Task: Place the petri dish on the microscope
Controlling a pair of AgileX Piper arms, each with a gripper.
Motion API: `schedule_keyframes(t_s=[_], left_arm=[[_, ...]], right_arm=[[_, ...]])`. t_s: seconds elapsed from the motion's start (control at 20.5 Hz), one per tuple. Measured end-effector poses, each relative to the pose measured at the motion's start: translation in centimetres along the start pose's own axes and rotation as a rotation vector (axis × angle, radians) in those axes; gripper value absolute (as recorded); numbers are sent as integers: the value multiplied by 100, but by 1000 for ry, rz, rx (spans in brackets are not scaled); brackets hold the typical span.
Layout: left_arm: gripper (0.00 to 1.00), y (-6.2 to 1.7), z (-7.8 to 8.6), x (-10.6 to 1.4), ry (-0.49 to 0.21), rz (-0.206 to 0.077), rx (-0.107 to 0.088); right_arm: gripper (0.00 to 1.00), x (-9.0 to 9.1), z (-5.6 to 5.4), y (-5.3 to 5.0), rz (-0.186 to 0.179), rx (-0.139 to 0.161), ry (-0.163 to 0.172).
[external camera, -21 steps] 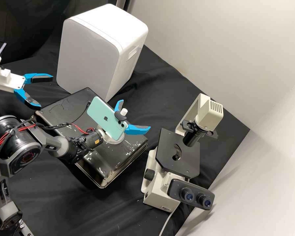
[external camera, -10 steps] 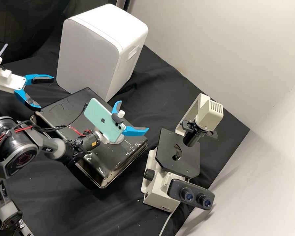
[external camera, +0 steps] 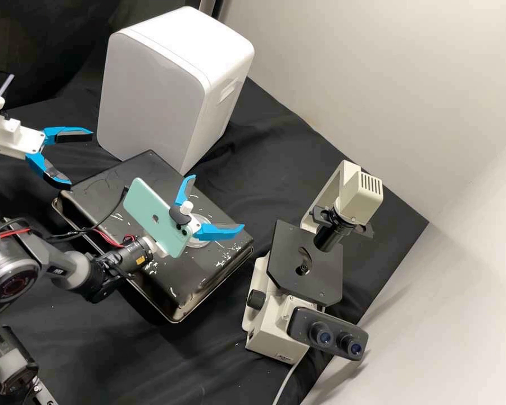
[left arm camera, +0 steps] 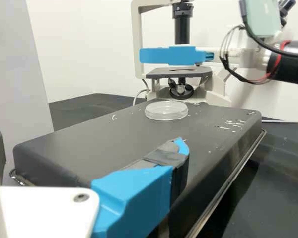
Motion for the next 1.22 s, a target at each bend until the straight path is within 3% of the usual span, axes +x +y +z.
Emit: schedule_keyframes(t_s=[0.15,0.44,0.78,0.88,1.22], left_arm=[[100,0,0,0,0,0,0],[100,0,0,0,0,0,0],[100,0,0,0,0,0,0],[100,0,0,0,0,0,0],[100,0,0,0,0,0,0]], right_arm=[[100,-108,-7,-65,-20,19,13],[100,-341,23,-277,-127,25,-2],[100,-520,200,-423,-212,18,-94],[100,-573,239,-429,-220,18,-115],[100,-627,313,-359,-177,30,-146]])
